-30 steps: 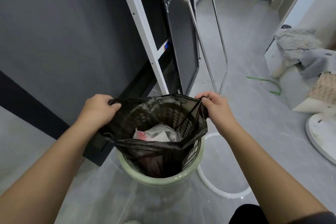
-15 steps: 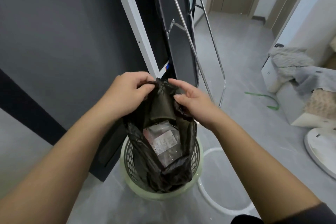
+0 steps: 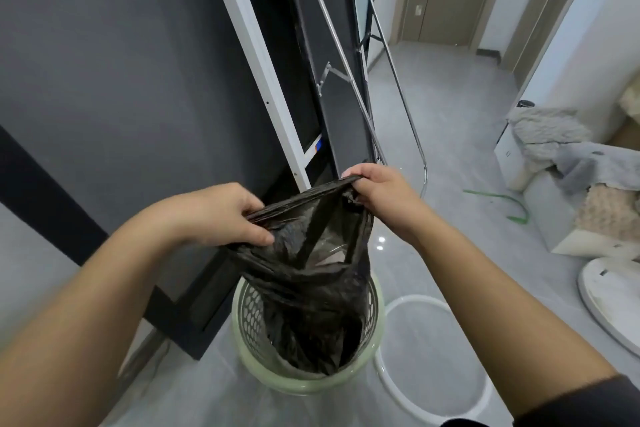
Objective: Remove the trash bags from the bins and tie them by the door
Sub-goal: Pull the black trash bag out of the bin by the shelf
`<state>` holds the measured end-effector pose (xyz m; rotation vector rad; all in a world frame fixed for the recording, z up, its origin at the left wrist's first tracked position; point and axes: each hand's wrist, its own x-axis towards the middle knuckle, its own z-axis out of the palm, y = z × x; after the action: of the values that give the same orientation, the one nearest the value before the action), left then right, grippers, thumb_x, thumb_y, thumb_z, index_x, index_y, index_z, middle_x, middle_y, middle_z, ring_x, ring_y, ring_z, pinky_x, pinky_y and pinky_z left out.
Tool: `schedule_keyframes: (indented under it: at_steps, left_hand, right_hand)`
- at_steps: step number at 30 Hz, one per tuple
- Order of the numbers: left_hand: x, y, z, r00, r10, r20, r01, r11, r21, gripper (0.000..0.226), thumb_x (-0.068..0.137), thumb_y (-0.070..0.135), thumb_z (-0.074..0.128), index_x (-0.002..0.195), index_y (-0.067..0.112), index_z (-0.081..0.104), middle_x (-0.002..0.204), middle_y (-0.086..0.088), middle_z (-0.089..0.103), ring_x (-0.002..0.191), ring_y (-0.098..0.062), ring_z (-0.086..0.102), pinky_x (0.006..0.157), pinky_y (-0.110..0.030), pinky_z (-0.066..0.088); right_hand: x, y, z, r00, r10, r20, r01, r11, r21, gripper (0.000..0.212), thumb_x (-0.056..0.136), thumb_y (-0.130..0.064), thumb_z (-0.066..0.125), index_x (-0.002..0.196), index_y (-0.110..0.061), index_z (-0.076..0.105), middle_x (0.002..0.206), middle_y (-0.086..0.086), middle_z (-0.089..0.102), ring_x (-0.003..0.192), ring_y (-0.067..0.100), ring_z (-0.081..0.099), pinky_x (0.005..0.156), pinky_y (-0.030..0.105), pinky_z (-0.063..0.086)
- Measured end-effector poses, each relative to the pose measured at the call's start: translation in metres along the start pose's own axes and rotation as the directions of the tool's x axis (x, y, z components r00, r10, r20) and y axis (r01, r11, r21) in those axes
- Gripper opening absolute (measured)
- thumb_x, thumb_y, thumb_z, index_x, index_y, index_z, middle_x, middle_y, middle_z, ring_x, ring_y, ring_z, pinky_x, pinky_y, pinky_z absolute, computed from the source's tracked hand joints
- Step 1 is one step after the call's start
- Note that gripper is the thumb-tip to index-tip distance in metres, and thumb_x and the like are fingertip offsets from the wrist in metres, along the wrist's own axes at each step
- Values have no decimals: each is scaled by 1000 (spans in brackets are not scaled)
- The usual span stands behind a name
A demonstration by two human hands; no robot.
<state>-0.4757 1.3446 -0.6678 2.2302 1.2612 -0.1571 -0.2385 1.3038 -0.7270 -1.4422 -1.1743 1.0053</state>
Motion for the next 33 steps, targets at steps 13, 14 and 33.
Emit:
schedule_keyframes:
  at_steps: [13,14,33]
  left_hand:
    - [19,13,15,874,121,-471,-465,488,-738,51,87,-13,48,125,20,55,120,4,64,113,-4,61,88,-19,52]
    - [20,14,18,834,196,-516,-501,661,-559,55,86,-7,57,131,24,51,124,10,60,116,1,56,90,-16,48]
    - [35,48,-11,916,-159,-367,-133,745,-654,13,82,1,61,83,13,64,59,-2,55,34,-6,50,37,-16,40]
  right_hand:
    - [-30,-31,-11,954,-287,87,297,941,-159,42,91,-19,53,59,3,36,58,2,30,55,9,31,52,21,25]
    - [-32,-33,-11,943,-313,109,330,924,-195,47,92,-23,57,58,0,35,59,3,28,56,9,30,52,20,25]
    - [-44,-31,-9,722,-548,422,685,484,-544,15,79,-6,66,83,-17,57,78,-6,61,70,8,52,66,20,44]
